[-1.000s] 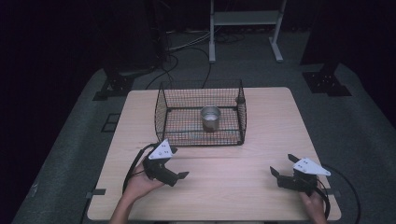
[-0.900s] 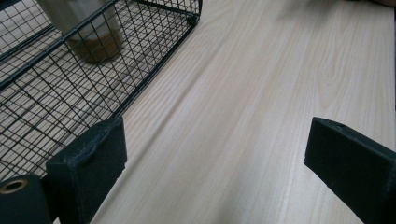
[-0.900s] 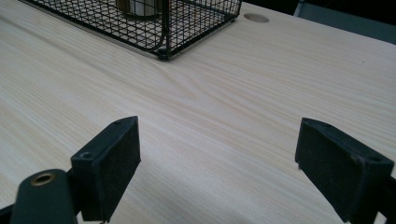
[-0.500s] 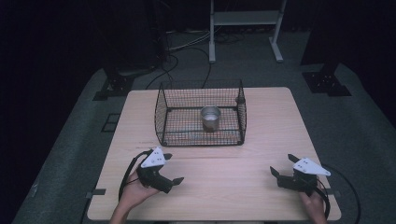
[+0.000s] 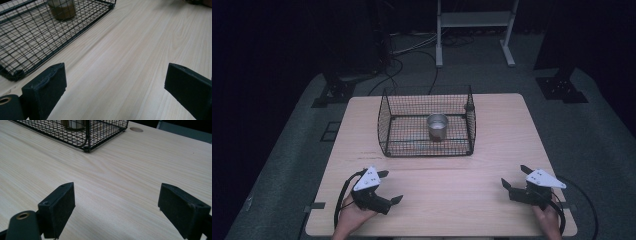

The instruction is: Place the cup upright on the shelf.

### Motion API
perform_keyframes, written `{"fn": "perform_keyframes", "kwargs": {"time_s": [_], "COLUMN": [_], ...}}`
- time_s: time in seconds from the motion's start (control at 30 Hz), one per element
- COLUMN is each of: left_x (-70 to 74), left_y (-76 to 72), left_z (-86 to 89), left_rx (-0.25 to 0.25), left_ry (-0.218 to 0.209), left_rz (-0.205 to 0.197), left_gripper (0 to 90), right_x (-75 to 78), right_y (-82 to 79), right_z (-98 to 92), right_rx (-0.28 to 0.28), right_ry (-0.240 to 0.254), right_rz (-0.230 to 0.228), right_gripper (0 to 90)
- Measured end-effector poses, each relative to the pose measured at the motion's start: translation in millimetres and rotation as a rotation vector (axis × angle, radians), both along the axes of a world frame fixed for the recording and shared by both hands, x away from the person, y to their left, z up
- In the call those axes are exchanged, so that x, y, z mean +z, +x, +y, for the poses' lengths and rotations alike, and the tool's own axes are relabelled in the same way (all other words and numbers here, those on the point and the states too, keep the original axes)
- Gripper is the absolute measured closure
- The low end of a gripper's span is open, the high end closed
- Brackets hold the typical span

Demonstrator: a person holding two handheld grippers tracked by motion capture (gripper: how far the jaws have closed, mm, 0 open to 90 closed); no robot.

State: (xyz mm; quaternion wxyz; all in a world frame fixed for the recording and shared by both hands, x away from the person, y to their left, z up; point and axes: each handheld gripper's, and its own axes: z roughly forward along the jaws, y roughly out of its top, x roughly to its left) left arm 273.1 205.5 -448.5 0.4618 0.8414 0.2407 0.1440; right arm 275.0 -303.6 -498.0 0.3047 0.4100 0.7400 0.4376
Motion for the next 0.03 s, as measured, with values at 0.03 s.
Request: {"fn": "perform_keyframes", "kwargs": {"time_s": [0.03], "left_x": [0.0], "left_y": [0.0], "left_z": [0.0], "left_rx": [0.000], "left_ry": [0.000], "left_rz": [0.000], "left_gripper": [3.0], "right_x": [0.0], "right_y": [-0.2], "right_z": [0.0], "right_rx": [0.000], "right_ry": [0.001], "right_rz": [-0.001], "right_gripper": [13.4]}}
